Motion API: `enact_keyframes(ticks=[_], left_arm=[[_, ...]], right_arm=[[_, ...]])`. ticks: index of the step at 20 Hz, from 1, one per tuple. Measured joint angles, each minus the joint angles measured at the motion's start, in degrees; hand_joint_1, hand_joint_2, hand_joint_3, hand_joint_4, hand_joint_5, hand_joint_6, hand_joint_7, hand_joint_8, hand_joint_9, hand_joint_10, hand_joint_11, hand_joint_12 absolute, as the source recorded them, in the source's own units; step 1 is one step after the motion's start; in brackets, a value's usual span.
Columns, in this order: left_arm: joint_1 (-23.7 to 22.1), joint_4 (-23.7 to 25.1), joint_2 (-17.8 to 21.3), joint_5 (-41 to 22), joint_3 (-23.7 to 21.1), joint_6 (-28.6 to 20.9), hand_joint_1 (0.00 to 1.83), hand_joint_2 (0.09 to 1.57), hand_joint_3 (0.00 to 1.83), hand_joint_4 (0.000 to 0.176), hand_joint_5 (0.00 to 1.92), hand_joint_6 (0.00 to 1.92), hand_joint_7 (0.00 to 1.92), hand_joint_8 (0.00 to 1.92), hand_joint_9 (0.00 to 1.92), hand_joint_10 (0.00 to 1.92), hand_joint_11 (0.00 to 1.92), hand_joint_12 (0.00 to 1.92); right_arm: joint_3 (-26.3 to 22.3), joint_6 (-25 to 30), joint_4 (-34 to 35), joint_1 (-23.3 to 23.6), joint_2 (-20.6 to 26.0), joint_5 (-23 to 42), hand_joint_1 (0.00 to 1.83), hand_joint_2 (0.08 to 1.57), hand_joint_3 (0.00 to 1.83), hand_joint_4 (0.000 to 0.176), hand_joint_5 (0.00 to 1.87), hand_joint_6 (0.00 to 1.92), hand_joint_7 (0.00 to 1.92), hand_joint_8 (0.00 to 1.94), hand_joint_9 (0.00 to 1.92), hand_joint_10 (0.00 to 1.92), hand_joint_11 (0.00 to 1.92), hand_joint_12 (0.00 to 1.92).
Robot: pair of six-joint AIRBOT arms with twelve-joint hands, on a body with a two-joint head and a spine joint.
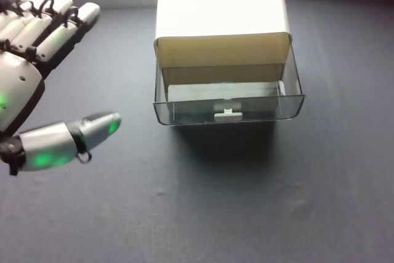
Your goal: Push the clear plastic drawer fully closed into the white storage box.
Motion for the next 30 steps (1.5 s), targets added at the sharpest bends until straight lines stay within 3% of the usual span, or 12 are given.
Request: enact_keyframes(ticks=[2,4,6,9,12,14,17,22,23,26,27,30], left_arm=[[0.72,0.20,0.04,-0.52,-0.39,0.00,0.00,1.06,0.06,0.135,0.00,0.00,0.00,0.00,0.00,0.00,0.00,0.00],[1.09,-0.13,0.04,-0.85,-0.44,-0.02,0.00,1.03,0.04,0.121,0.00,0.00,0.00,0.00,0.00,0.00,0.00,0.00],[1.53,-0.31,0.04,-0.92,-0.44,-0.20,0.00,1.06,0.05,0.077,0.00,0.00,0.00,0.00,0.00,0.00,0.00,0.00],[2.14,-0.39,0.04,-1.20,-0.50,-0.33,0.00,1.06,0.04,0.066,0.00,0.00,0.00,0.00,0.00,0.00,0.00,0.00],[2.49,-0.74,0.04,-1.46,-0.74,-0.44,0.00,1.05,0.03,0.086,0.00,0.00,0.00,0.00,0.00,0.00,0.00,0.00],[2.49,-0.81,0.04,-1.51,-0.74,-0.46,0.00,1.08,0.04,0.054,0.00,0.00,0.00,0.00,0.00,0.00,0.00,0.00],[2.49,-0.87,0.07,-1.53,-0.72,-0.46,0.00,1.08,0.04,0.092,0.00,0.00,0.00,0.00,0.00,0.00,0.00,0.00],[2.49,-1.33,0.07,-1.53,-0.72,-0.46,0.00,1.06,0.02,0.082,0.00,0.00,0.00,0.00,0.00,0.00,0.00,0.00],[2.49,-1.51,0.07,-1.53,-0.72,-0.46,0.00,1.06,0.02,0.102,0.00,0.00,0.00,0.00,0.00,0.00,0.00,0.00],[2.49,-1.92,0.07,-2.05,-0.72,-0.46,0.00,1.09,0.03,0.098,0.00,0.00,0.00,0.00,0.00,0.00,0.00,0.00],[2.51,-2.01,0.15,-2.23,-0.72,-0.46,0.00,1.09,0.03,0.086,0.00,0.00,0.00,0.00,0.00,0.00,0.00,0.00],[2.49,-2.45,0.50,-2.86,-0.72,-0.46,0.00,1.05,0.01,0.116,0.00,0.00,0.00,0.00,0.00,0.00,0.00,0.00]], right_arm=[[-0.02,0.00,0.04,-0.02,0.11,-0.17,0.00,1.08,0.01,0.155,0.00,0.00,0.00,0.00,0.00,0.00,0.00,0.00],[-0.13,0.00,-0.15,-0.61,0.24,-0.39,0.00,1.06,0.00,0.174,0.00,0.00,0.00,0.00,0.00,0.00,0.00,0.00],[-0.37,0.02,0.07,-0.70,0.28,-1.03,0.00,1.08,0.01,0.175,0.00,0.00,0.00,0.00,0.00,0.00,0.00,0.00],[-0.39,0.02,0.00,-0.70,0.28,-0.90,0.00,1.10,0.02,0.175,0.00,0.00,0.00,0.00,0.00,0.00,0.00,0.00],[-0.42,0.02,-0.24,-0.70,0.28,-1.33,0.00,1.09,0.01,0.176,0.00,0.00,0.00,0.00,0.00,0.00,0.00,0.00],[-0.42,0.02,-1.07,-0.70,0.26,-2.25,0.00,1.09,0.01,0.176,0.00,0.00,0.00,0.00,0.00,0.00,0.00,0.00],[-0.42,0.17,-3.87,-0.68,-0.57,-3.87,0.00,1.09,0.01,0.176,0.00,0.00,0.00,0.00,0.00,0.00,0.00,0.00],[-0.46,1.01,-7.91,0.20,-2.01,-7.43,0.00,1.13,0.02,0.176,0.00,0.00,0.00,0.00,0.00,0.00,0.00,0.00],[-0.63,1.77,-8.24,0.20,-2.08,-7.74,0.00,1.14,0.02,0.176,0.00,0.00,0.00,0.00,0.00,0.00,0.00,0.00],[-1.90,3.19,-11.39,0.20,-2.25,-8.70,0.00,1.11,0.01,0.176,0.00,0.00,0.00,0.00,0.00,0.00,0.00,0.00],[-2.25,3.61,-12.83,0.20,-2.25,-9.07,0.00,1.09,0.00,0.176,0.00,0.00,0.00,0.00,0.00,0.00,0.00,0.00],[-3.34,6.45,-17.59,-0.09,-2.43,-10.82,0.00,1.10,0.00,0.176,0.00,0.00,0.00,0.00,0.00,0.00,0.00,0.00]])
